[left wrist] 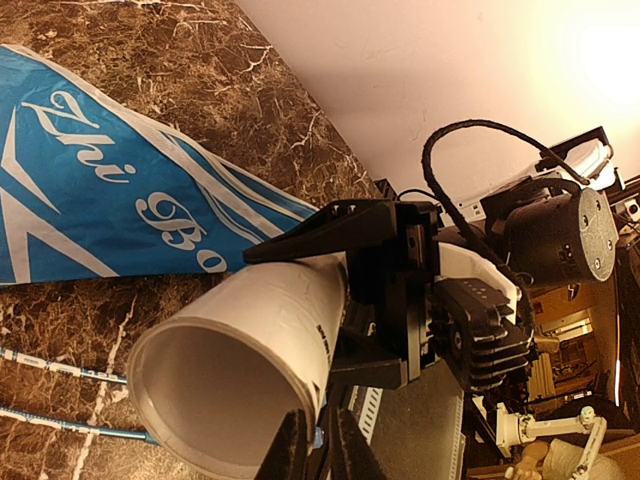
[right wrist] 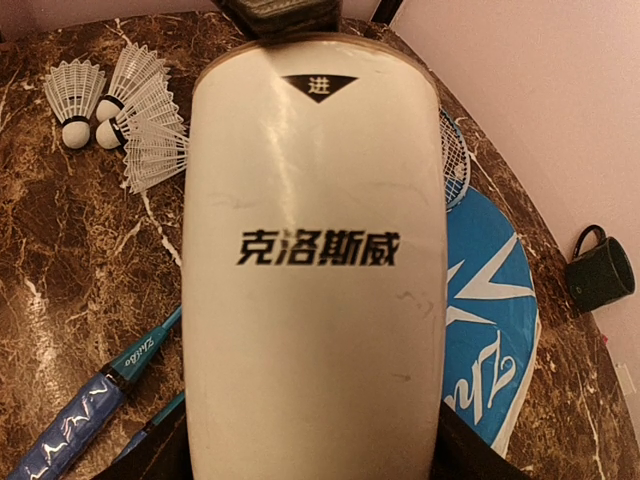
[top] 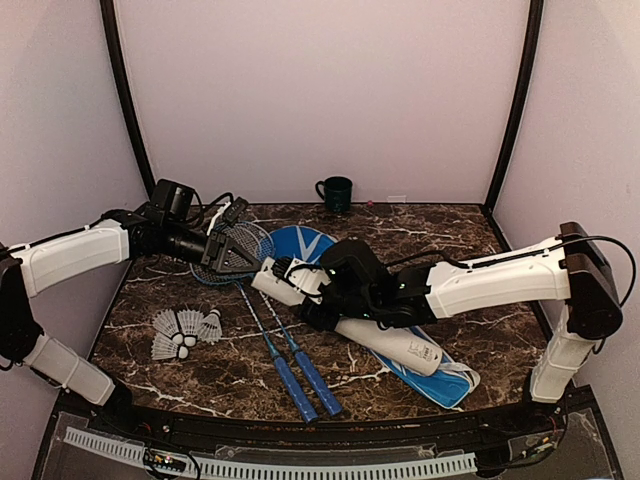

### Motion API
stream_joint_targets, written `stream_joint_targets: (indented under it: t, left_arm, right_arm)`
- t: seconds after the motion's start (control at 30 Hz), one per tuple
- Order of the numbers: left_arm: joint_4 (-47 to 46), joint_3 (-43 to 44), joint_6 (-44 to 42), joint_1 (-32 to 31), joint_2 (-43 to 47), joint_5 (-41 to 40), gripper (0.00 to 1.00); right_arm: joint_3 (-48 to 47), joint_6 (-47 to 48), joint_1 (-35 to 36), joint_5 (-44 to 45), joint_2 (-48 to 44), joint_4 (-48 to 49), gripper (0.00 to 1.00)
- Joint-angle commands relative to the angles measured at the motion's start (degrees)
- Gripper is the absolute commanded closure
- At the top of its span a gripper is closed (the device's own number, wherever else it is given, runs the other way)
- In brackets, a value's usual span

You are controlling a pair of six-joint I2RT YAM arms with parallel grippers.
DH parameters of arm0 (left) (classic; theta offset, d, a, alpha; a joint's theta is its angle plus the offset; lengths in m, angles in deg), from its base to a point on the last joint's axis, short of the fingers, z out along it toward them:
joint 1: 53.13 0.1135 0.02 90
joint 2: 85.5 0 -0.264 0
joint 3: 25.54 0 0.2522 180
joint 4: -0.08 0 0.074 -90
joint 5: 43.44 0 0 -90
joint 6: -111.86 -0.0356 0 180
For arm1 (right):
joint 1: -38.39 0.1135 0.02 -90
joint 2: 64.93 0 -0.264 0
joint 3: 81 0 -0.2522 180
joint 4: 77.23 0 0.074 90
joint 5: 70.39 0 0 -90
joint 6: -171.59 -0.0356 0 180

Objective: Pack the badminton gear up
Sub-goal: Open the tube cap from the shuttle tube.

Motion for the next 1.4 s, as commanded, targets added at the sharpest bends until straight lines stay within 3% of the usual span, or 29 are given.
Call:
stream_joint_targets:
  t: [0.0,0.33,0.57,1.0,1.37]
  left_arm:
    - [-0.1,-0.5,-0.4,-0.3,0.8,1.7,0.9]
    - [0.1,-1.0,-0.5,-0.5,0.2,2.0,0.89]
    - [0.0,-0.9,-0.5,-0.5,0.6,1.8,0.97]
    - [2.9,1.1,-2.6,-0.4,1.3,-0.4,1.0]
    - [1.7,1.5,-1.3,0.1,1.7,4.1,1.0]
  right_arm:
    - [-0.6,0.1,0.6,1.0,0.3,1.4,0.33]
    - [-0.8,0.2,0.6,1.0,0.2,1.4,0.33]
    - [-0.5,0.1,0.7,1.3,0.1,1.4,0.33]
    - [0.6,0.3,0.6,2.4,-1.0,0.9,0.33]
    - [4.5,-1.1,0.6,1.7,-3.2,2.3,0.33]
